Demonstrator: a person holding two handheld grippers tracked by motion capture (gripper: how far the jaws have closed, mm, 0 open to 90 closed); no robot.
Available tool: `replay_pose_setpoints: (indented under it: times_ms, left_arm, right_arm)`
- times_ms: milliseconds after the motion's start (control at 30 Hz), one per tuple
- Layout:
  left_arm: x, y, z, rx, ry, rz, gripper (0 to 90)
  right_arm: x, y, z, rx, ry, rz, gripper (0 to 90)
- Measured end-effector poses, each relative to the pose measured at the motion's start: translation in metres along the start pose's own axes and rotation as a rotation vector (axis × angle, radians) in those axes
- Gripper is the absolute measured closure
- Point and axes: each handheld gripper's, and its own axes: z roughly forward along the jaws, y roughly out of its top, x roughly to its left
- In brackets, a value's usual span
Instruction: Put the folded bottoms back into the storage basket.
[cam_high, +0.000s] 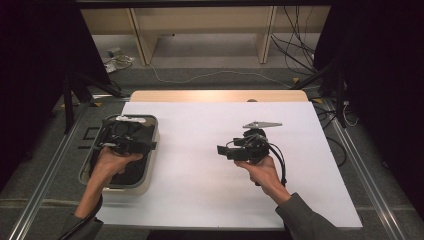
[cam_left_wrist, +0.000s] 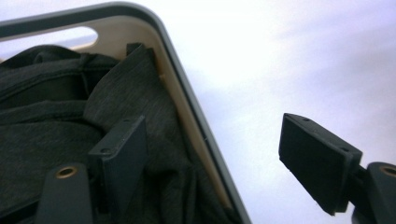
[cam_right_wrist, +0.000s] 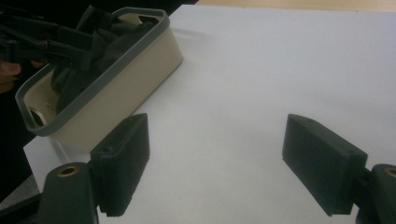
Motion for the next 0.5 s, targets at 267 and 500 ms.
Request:
replay_pose_setpoints:
  times_ms: [267, 500]
  left_arm:
    - [-0.011, -0.001, 0.0, -0.062, -0.03, 0.023, 20.1]
    - [-0.024, -0.003, 0.001, -0.114, -0.093, 0.054, 17.8]
  right_arm:
    - [0.0, 0.0, -0.005, -0.014, -0.005, -0.011, 21.2]
    - [0.0, -0.003, -0.01, -0.041, -0.011, -0.041, 16.3]
